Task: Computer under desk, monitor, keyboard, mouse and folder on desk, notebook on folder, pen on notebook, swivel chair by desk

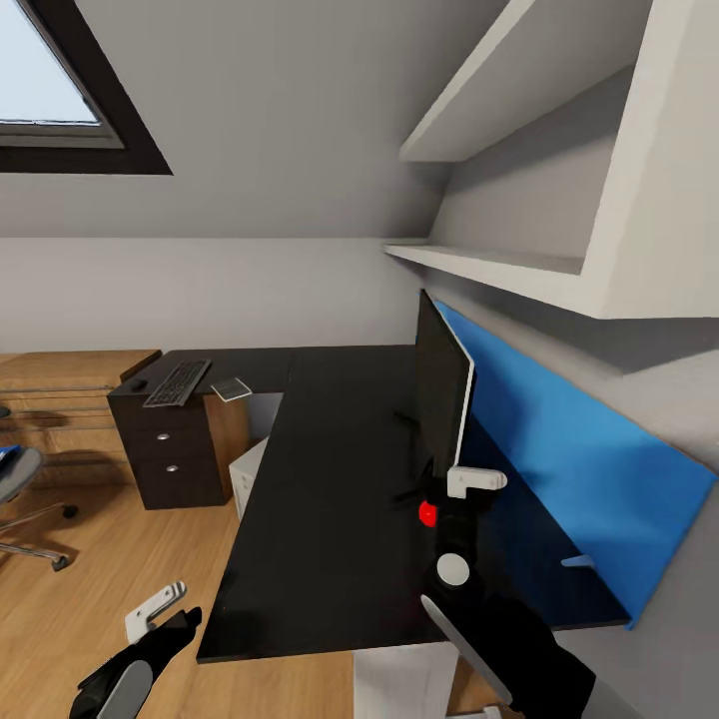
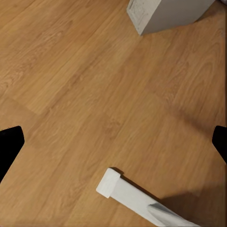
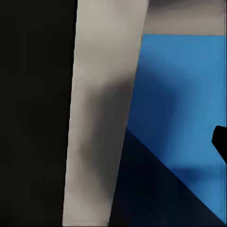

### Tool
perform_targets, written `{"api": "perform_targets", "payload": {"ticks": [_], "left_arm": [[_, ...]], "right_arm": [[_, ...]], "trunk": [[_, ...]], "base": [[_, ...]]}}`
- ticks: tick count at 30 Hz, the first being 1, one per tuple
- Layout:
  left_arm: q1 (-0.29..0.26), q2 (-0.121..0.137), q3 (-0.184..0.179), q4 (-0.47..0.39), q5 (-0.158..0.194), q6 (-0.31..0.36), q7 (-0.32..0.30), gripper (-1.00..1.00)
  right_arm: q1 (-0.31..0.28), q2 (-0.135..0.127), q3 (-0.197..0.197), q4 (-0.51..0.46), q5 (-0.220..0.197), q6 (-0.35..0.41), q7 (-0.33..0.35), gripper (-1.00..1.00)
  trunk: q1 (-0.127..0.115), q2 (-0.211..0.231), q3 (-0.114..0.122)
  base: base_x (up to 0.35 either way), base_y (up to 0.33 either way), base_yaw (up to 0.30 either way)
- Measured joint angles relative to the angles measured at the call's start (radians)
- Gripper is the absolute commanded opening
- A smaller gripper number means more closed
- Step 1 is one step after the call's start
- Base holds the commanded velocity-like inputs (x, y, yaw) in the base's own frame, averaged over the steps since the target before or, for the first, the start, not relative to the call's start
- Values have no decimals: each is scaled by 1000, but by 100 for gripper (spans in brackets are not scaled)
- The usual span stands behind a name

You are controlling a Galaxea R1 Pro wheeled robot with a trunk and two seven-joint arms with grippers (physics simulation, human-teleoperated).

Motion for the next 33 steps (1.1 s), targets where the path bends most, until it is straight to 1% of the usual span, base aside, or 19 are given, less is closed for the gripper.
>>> {"api": "perform_targets", "payload": {"ticks": [3, 4, 5, 6, 7, 9, 10, 11, 12, 16, 26, 33], "left_arm": [[0, 0, -1, 0, 1, -44, 1, 100], [0, 0, -1, -1, 1, -93, -1, 100], [0, 0, -1, -2, 2, -115, -1, 100], [0, 2, -1, -12, 2, -194, -3, 100], [0, 2, -1, -21, 3, -224, -3, 100], [1, 5, 0, -49, 4, -256, -4, 100], [1, 6, 0, -59, 4, -261, -5, 100], [8, 9, 2, -114, 4, -273, -5, 100], [17, 10, 2, -142, 5, -276, -6, 100], [36, 9, 2, -186, 6, -280, -6, 100], [41, 5, 1, -199, 5, -281, -3, 100], [41, 4, 1, -196, 4, -282, 2, 100]], "right_arm": [[0, 0, 0, 0, 0, 0, 0, 100], [0, 0, 0, 0, 0, 0, 0, 100], [0, 0, 0, 0, 0, 0, 0, 100], [0, 0, 0, 0, 0, 0, 0, 100], [0, 0, 0, 0, 0, 1, 0, 100], [0, 0, 0, 0, -1, 1, 0, 100], [0, 0, 0, 0, -1, 0, 0, 100], [0, 0, 0, 0, -1, 1, 0, 100], [0, 0, 0, 0, -1, 1, 1, 100], [0, 0, 0, 0, -1, 1, 2, 100], [0, 0, 0, 0, -1, 1, 3, 100], [0, 0, 0, 0, 0, 1, 3, 100]], "trunk": [[0, 0, 0], [0, 0, 0], [0, 0, 0], [0, 0, 0], [0, 0, 0], [0, 0, 0], [0, 0, 0], [0, 0, 0], [0, 0, 0], [0, 0, 0], [0, 0, 0], [0, 0, 0]], "base": [[0, -135, 0], [0, -44, 0], [0, -23, 0], [0, -15, 0], [0, -9, 0], [0, -5, 0], [0, -2, 0], [0, -1, 0], [0, 0, 0], [0, 0, 0], [0, -2, 0], [-20, -88, 0]]}}
